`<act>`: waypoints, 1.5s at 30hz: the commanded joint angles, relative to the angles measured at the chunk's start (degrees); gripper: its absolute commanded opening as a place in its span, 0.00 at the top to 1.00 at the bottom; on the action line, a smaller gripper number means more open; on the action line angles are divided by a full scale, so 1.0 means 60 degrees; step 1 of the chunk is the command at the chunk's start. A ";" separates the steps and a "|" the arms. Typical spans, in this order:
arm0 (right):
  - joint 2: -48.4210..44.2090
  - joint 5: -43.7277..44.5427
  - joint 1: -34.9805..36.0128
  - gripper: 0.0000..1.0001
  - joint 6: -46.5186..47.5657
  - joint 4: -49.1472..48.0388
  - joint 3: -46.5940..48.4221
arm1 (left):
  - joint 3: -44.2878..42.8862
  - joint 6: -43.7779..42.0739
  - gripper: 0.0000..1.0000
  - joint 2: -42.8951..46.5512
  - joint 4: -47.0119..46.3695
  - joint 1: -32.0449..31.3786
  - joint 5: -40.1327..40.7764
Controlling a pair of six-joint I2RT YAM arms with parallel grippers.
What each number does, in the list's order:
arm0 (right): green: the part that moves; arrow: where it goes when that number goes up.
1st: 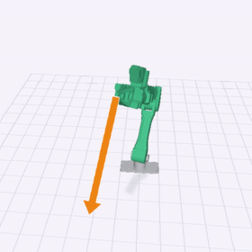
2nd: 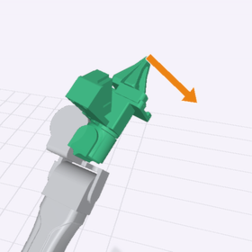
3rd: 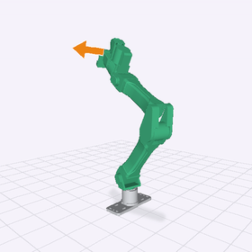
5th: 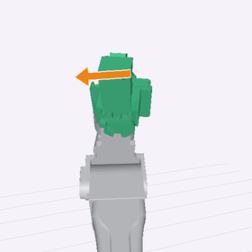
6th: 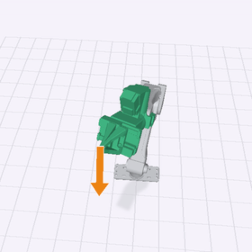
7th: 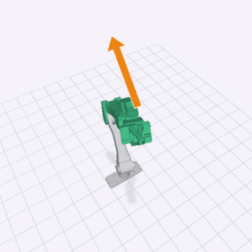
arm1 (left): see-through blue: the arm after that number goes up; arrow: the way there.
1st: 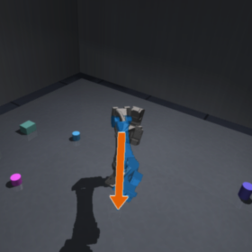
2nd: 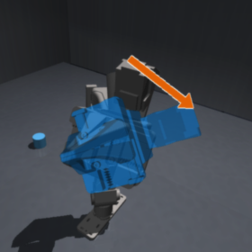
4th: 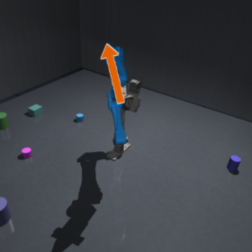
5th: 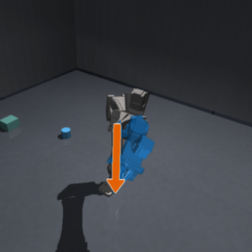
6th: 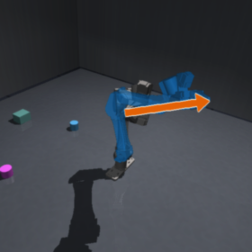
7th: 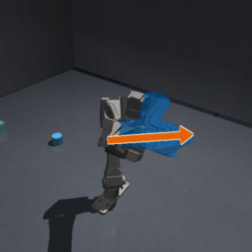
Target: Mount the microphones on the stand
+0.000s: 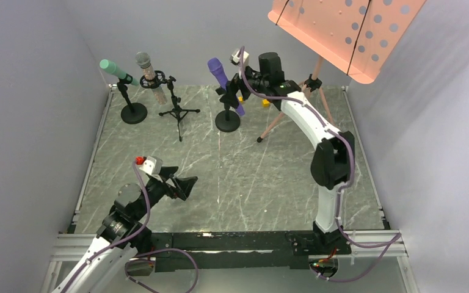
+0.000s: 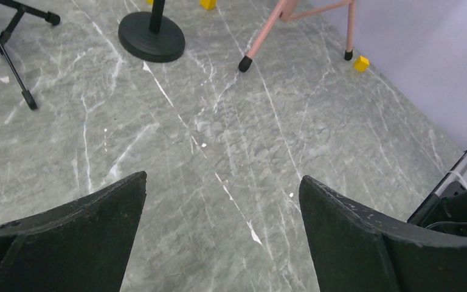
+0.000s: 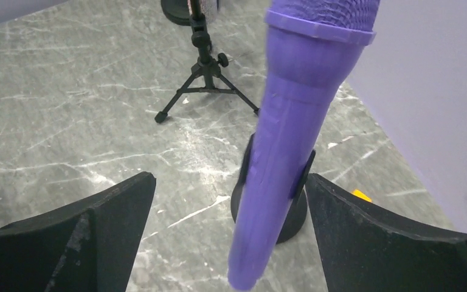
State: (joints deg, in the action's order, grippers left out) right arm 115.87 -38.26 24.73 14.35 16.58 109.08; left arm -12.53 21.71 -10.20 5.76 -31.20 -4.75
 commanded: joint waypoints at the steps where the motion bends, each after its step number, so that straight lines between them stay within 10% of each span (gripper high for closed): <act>1: -0.2023 0.0995 0.0024 0.00 -0.0218 -0.0575 -0.0893 | -0.1064 -0.0303 0.01 -0.0166 0.0308 -0.0027 -0.0218; 20: -0.8894 -0.1436 -0.0993 0.00 0.0431 0.2207 -0.5214 | -0.4480 -0.1387 0.01 -0.1822 0.3136 0.0082 0.1046; 26: -1.1449 0.0633 -0.2026 0.00 0.0652 0.3708 -0.6467 | -0.5005 -0.1680 0.01 -0.2311 0.2911 0.0415 0.1628; 37: -1.3639 0.6682 -0.3916 0.00 -0.3238 0.1471 -0.9548 | -0.4538 -0.2440 0.01 -0.1579 0.3389 0.0430 0.1920; 45: -1.3750 0.6751 -0.4017 0.00 -0.3227 0.0069 -1.1464 | -0.3433 -0.2845 0.01 -0.1026 0.3376 0.0425 0.2093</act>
State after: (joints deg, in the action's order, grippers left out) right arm 34.04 -1.04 1.26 -2.00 24.53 43.81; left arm -33.28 7.05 -15.97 25.34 -28.84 6.39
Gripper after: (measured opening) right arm 0.995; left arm 0.993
